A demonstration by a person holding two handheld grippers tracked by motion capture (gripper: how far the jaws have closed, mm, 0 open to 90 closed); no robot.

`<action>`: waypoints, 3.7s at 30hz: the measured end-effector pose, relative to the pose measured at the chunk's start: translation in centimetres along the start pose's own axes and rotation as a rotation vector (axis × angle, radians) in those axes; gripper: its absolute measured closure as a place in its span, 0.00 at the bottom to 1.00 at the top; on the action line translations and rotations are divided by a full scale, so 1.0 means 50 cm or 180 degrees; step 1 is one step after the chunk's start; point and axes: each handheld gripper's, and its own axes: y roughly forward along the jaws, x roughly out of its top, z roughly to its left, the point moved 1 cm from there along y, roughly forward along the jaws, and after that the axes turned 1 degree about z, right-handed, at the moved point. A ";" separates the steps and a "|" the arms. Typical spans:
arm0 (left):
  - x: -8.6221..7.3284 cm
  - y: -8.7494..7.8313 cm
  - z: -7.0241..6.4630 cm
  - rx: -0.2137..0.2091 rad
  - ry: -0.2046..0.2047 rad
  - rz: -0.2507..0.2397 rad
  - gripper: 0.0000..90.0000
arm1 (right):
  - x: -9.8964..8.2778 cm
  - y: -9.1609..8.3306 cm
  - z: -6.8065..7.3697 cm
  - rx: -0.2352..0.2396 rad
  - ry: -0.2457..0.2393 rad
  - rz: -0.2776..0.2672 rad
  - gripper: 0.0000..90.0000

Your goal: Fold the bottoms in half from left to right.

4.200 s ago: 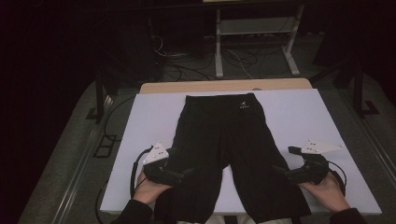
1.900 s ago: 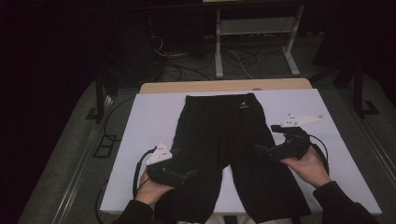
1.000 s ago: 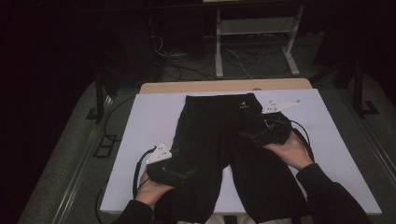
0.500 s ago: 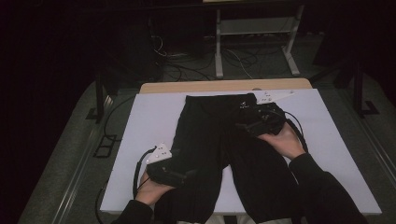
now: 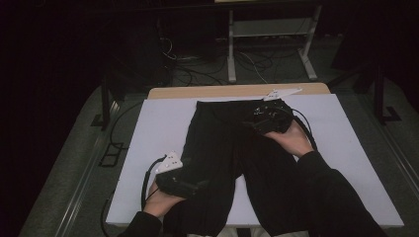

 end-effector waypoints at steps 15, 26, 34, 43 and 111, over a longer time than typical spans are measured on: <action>0.000 0.003 -0.003 -0.0057 0.0015 -0.0008 0.00 | 0.038 0.043 -0.006 -0.0020 -0.0027 -0.0004 0.00; -0.001 0.002 -0.003 -0.0061 -0.0003 -0.0021 0.00 | 0.064 0.076 -0.002 -0.0033 -0.0065 -0.0063 0.00; 0.000 0.001 -0.002 -0.0075 0.0000 -0.0047 0.00 | 0.081 0.100 -0.005 -0.0097 -0.0073 -0.0062 0.00; -0.001 0.001 -0.002 -0.0071 0.0000 -0.0044 0.00 | 0.094 0.125 -0.010 -0.0149 -0.0046 -0.0087 0.00; -0.004 -0.008 0.001 -0.0125 -0.0030 -0.0053 0.00 | 0.144 0.466 0.021 -0.0216 0.0211 0.0144 0.00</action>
